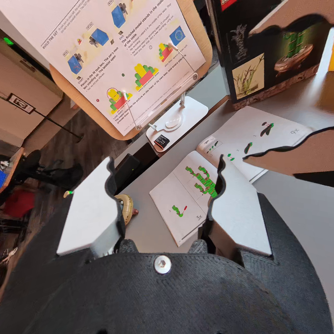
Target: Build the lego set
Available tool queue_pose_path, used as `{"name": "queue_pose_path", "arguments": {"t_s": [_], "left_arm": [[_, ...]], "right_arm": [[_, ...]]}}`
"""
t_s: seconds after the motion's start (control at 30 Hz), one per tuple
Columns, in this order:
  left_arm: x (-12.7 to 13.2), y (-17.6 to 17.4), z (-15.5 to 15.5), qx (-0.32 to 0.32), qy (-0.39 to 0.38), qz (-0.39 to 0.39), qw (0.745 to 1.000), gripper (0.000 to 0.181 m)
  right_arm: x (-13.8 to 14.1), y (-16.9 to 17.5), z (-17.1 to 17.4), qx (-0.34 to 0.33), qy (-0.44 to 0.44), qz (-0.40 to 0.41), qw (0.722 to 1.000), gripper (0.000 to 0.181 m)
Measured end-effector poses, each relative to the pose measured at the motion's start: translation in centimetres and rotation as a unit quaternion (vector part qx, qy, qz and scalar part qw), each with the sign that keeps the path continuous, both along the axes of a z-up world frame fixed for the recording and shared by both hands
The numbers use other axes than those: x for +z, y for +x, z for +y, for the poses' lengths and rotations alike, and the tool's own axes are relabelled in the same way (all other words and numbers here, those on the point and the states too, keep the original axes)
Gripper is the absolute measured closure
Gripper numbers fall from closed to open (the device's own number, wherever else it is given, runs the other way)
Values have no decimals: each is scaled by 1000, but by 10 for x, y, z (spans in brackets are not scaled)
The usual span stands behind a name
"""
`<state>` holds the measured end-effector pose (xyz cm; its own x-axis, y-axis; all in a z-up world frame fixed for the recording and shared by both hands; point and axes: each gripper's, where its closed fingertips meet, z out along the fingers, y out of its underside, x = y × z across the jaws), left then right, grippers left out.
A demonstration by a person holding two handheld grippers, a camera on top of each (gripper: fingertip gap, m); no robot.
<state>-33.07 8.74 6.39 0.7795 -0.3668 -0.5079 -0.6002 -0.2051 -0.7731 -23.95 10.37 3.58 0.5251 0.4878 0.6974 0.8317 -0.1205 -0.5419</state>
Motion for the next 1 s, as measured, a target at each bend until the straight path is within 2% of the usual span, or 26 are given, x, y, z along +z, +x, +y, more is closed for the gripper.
{"name": "queue_pose_path", "arguments": {"t_s": [0.07,0.13,0.17,0.27,0.4,0.5,0.57,0.67,0.73,0.8,0.87,0.93,1.0], "left_arm": [[3,-2,-2,-9,31,54,998,78],[-3,7,-4,-23,36,80,996,89],[-5,9,-3,-15,32,84,996,82],[-5,15,0,-17,36,58,998,79],[2,-4,4,15,41,37,998,78],[3,-16,8,37,7,-39,999,72],[10,-34,13,60,21,-46,997,77],[31,-76,12,103,54,-72,991,84],[45,-109,7,121,64,-129,982,90],[51,-143,1,133,66,-178,973,107],[41,-167,-2,135,35,-218,966,116],[15,-183,2,135,-25,-245,960,115],[-13,-202,13,154,-63,-255,952,110]], "right_arm": [[1,-11,-3,6,-23,50,998,65],[14,-11,-6,8,-26,101,995,65],[19,-7,-7,8,-22,109,994,66],[21,-2,-13,1,-23,94,995,68],[15,-12,-17,23,-42,91,995,72],[14,-17,-17,59,19,-1,998,71],[20,-28,-21,83,21,22,996,73],[53,-27,-22,102,24,162,981,81],[75,-8,-16,97,42,238,966,84],[86,17,-5,75,53,287,954,87],[82,31,2,62,39,303,950,92],[78,35,8,58,35,308,949,96],[71,23,12,76,30,311,947,97]]}}
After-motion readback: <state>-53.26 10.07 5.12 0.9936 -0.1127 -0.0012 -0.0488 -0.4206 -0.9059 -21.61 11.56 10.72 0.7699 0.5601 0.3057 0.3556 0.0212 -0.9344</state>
